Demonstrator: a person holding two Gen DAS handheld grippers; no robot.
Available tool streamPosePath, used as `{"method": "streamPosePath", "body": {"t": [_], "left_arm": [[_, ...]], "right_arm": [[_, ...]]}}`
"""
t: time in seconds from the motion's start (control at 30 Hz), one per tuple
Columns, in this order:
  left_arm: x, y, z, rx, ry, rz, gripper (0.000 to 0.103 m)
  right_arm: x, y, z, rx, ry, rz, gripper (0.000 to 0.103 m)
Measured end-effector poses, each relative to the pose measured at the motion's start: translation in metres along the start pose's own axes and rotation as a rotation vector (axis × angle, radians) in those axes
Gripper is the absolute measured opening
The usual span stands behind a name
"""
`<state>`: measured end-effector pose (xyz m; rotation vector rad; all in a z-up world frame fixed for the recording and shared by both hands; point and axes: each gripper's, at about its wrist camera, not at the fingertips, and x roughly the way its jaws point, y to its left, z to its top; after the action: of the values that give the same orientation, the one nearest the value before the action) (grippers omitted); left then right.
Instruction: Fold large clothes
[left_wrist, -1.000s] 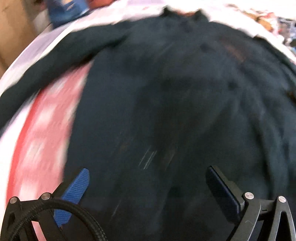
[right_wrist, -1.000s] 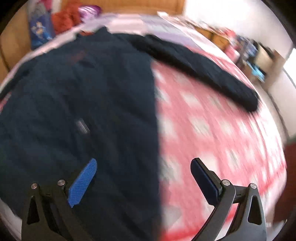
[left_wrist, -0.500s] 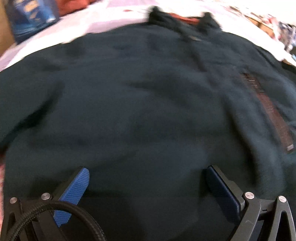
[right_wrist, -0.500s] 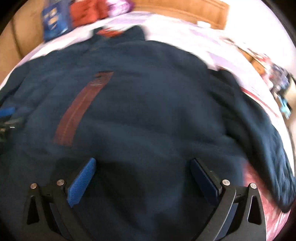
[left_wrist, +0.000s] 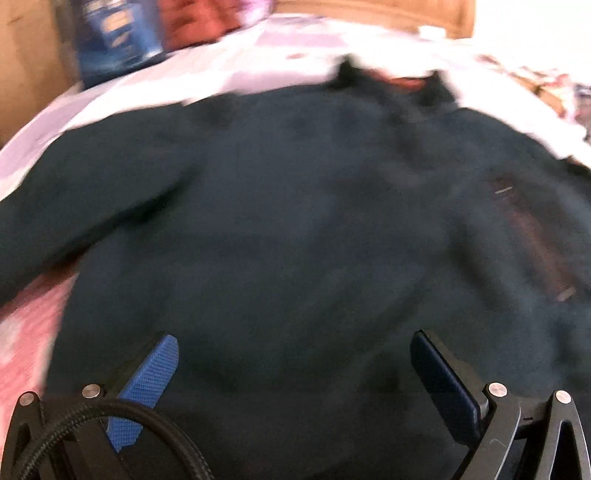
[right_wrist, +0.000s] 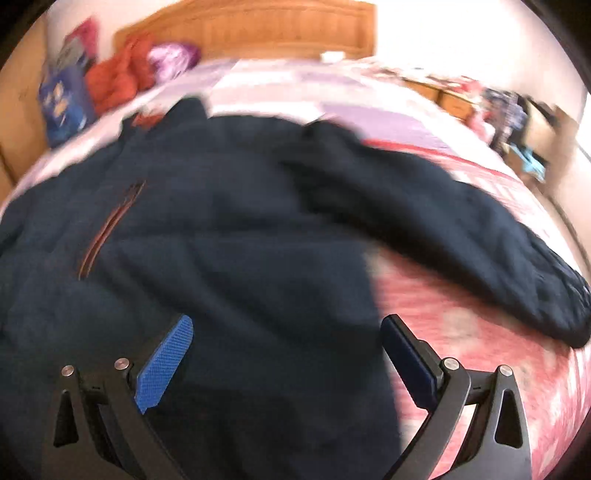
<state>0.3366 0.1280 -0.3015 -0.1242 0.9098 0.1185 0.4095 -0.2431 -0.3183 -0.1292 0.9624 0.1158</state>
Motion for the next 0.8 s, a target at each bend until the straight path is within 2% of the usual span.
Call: {"method": "streamPosePath", "body": {"t": [0.03, 0.07, 0.2, 0.27, 0.37, 0.5, 0.6, 0.73, 0.8], "left_arm": [[0.006, -0.017, 0.009, 0.011, 0.007, -0.025, 0.103], [0.012, -0.03, 0.016, 0.015, 0.017, -0.044, 0.103], [0.039, -0.073, 0.032, 0.025, 0.067, -0.069, 0.103], [0.052, -0.081, 0.027, 0.021, 0.12, -0.049, 0.103], [0.045, -0.075, 0.02, 0.01, 0.084, -0.05, 0.103], [0.032, -0.046, 0.012, -0.006, 0.083, -0.017, 0.103], [0.014, -0.006, -0.014, 0.002, 0.094, 0.048, 0.103], [-0.013, 0.067, -0.053, -0.116, 0.126, 0.118, 0.103], [-0.03, 0.086, -0.068, -0.12, 0.126, 0.153, 0.103]], "right_arm": [[0.014, 0.008, -0.002, -0.029, 0.025, -0.027, 0.103], [0.023, 0.013, 0.001, -0.032, 0.013, -0.031, 0.103], [0.029, -0.001, 0.002, 0.02, -0.016, 0.024, 0.103], [0.029, -0.003, 0.002, 0.026, -0.014, 0.04, 0.103], [0.033, -0.003, -0.001, 0.032, -0.027, 0.052, 0.103], [0.027, -0.001, -0.013, 0.041, -0.034, 0.062, 0.103], [0.025, -0.002, -0.016, 0.043, -0.038, 0.064, 0.103], [0.025, -0.001, -0.015, 0.039, -0.034, 0.06, 0.103], [0.024, 0.0, -0.014, 0.036, -0.025, 0.056, 0.103]]}}
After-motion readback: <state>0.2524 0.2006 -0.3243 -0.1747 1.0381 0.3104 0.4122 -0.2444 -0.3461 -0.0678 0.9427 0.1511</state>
